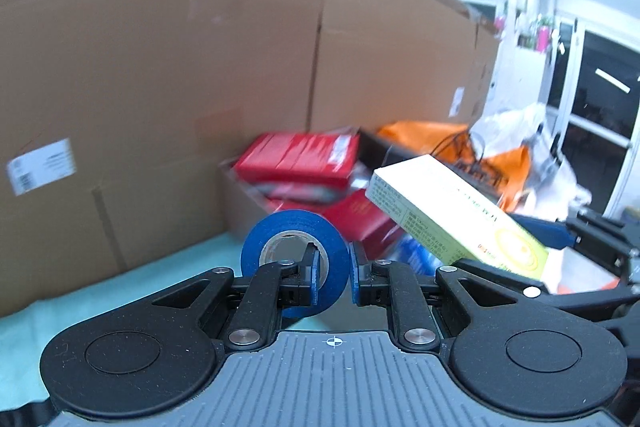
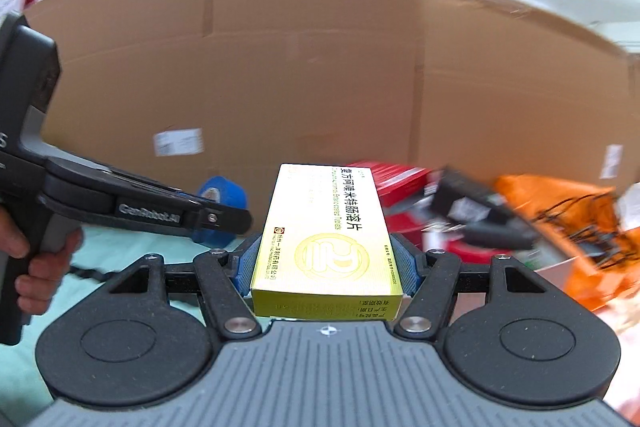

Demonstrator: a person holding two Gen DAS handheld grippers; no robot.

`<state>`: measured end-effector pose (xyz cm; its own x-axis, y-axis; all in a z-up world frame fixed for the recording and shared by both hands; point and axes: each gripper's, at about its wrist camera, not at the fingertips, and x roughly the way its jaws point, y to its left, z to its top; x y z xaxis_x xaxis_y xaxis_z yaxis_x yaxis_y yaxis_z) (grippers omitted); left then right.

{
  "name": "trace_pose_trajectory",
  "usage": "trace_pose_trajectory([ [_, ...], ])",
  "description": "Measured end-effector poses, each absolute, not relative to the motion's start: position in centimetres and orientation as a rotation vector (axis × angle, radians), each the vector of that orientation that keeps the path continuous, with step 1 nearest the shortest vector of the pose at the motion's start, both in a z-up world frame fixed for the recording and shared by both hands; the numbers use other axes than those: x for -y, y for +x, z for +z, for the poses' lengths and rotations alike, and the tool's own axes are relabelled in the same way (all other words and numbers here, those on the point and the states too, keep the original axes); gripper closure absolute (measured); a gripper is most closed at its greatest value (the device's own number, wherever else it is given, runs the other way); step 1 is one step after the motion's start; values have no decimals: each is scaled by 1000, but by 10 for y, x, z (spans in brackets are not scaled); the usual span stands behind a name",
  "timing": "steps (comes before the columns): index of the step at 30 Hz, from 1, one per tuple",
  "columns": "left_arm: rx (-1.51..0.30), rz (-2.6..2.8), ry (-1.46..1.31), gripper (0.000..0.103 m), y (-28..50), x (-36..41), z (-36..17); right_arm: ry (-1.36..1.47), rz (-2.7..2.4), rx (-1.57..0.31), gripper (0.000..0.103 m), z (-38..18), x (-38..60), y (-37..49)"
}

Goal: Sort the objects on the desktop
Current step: 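Carry the blue tape with the left gripper and yellow box with the right to the box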

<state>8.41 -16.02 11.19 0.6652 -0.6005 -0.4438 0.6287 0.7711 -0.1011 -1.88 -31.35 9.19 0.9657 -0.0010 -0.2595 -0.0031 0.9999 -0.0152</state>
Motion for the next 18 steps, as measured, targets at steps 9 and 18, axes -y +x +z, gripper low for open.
trace_pose_trajectory([
  [9, -496, -762, -16, 92, 132, 234, 108, -13, -127, -282, 32, 81, 369, 30],
  [18, -475, -752, 15, 92, 162, 270, 84, -101, -94, -292, 32, 51, 381, 78],
])
